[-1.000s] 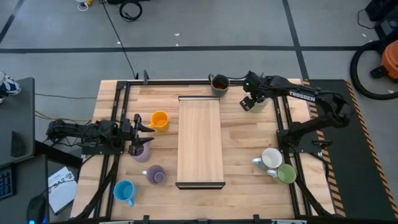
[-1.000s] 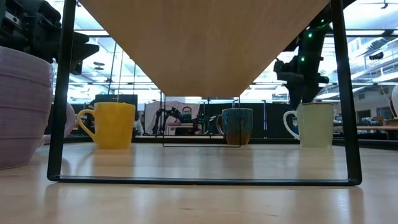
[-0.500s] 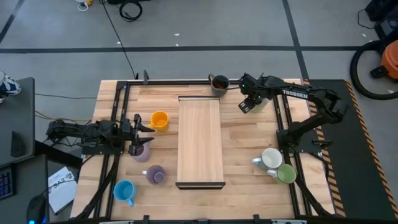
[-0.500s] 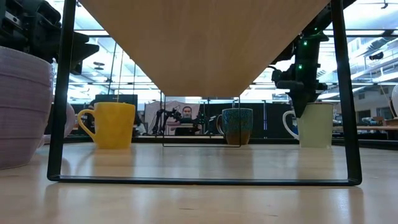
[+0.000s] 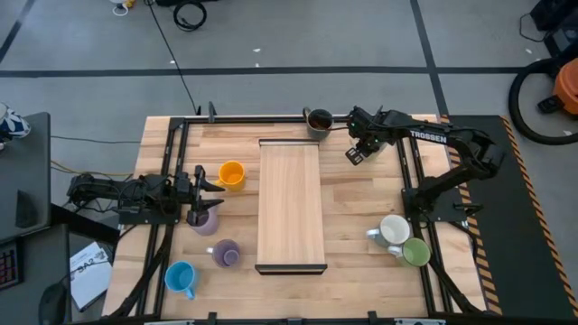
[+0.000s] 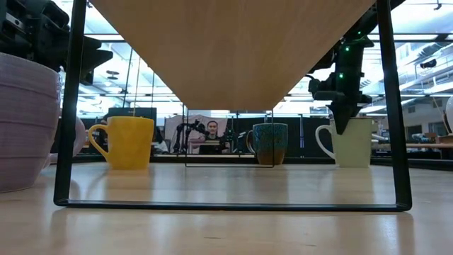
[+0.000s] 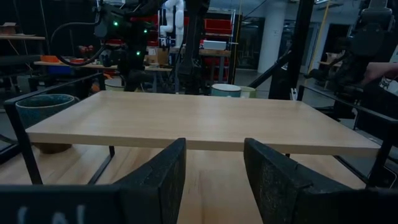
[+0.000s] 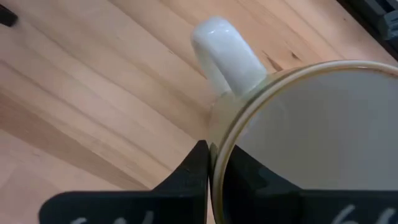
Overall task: Place coffee mugs
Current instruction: Put the top light green mug on the shelf
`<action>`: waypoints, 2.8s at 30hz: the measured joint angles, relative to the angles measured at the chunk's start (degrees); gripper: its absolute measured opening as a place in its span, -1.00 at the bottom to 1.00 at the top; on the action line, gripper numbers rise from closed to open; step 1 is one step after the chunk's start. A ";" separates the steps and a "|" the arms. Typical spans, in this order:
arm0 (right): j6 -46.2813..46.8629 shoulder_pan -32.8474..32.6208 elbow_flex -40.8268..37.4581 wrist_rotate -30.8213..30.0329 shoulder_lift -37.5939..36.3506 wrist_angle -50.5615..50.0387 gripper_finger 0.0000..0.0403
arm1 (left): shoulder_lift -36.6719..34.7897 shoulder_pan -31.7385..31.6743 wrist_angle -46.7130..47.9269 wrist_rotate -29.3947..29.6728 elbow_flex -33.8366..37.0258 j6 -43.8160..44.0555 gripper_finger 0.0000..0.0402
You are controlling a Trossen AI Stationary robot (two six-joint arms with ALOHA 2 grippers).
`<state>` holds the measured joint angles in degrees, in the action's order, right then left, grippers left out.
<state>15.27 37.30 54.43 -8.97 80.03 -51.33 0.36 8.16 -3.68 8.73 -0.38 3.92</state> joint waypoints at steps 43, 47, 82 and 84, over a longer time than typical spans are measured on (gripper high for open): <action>17.65 -23.11 52.99 7.28 10.16 -21.92 -0.83 | 0.00 0.00 -0.02 0.02 0.00 -0.11 -0.16; 15.66 -24.60 59.44 7.28 16.08 -24.42 -0.83 | -0.01 0.00 -0.02 0.02 0.00 -0.10 -0.16; 12.59 -26.58 75.06 8.59 35.17 -24.51 -0.74 | 0.00 0.00 0.00 0.00 0.02 -0.11 -0.16; 12.59 -26.58 75.06 8.59 35.17 -23.81 -0.72 | 0.00 0.00 0.00 0.02 0.00 -0.11 -0.16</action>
<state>27.86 10.72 129.49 -0.38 115.20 -75.14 0.36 8.16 -3.68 8.75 -0.38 3.81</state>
